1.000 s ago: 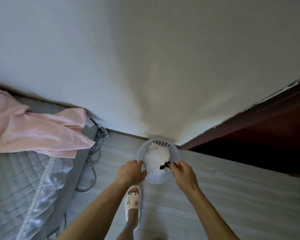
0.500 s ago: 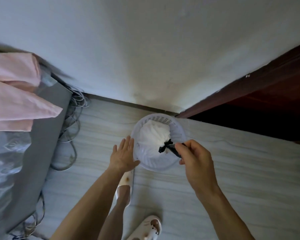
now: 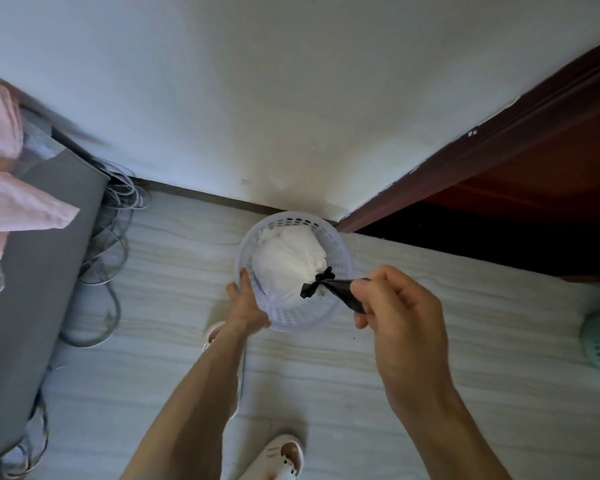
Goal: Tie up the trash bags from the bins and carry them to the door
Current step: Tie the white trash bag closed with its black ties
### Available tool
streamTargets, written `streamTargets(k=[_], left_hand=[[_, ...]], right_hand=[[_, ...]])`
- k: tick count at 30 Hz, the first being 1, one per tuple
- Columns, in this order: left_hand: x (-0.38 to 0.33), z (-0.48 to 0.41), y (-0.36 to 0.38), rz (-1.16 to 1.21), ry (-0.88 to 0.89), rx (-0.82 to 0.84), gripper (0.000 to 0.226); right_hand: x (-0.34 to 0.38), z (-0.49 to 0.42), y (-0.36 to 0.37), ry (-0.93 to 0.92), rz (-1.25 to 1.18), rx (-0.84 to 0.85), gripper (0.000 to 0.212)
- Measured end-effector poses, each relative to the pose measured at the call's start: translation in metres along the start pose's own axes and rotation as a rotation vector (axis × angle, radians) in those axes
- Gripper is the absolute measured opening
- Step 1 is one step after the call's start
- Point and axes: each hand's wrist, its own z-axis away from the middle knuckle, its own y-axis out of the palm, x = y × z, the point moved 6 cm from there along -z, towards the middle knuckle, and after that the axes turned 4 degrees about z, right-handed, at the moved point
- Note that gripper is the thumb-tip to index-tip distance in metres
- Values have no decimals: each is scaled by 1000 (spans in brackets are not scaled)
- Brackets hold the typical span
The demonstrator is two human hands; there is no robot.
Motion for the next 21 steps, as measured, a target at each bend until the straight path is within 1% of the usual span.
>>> streamTargets(k=[2, 4, 7, 11, 16, 19, 21], left_hand=[[1, -6, -6, -23, -12, 7, 132], [0, -9, -14, -54, 0, 2, 131], [-4, -9, -23, -122, 15, -21, 129], [-14, -11, -35, -164, 36, -43, 126], [-12, -19, -42, -134, -48, -24, 131], [-11, -23, -46, -155, -84, 11, 125], [-13, -18, -54, -294, -92, 29, 115]], right_hand=[[16, 2, -7, -48, -88, -5, 33], [31, 1, -4, -101, -143, 25, 34], [40, -3, 7, -138, -122, 55, 33], [42, -1, 10, -131, -124, 64, 33], [69, 15, -2, -182, -293, 76, 41], [99, 25, -7, -246, -361, 107, 41], [116, 30, -8, -292, -370, 123, 40]])
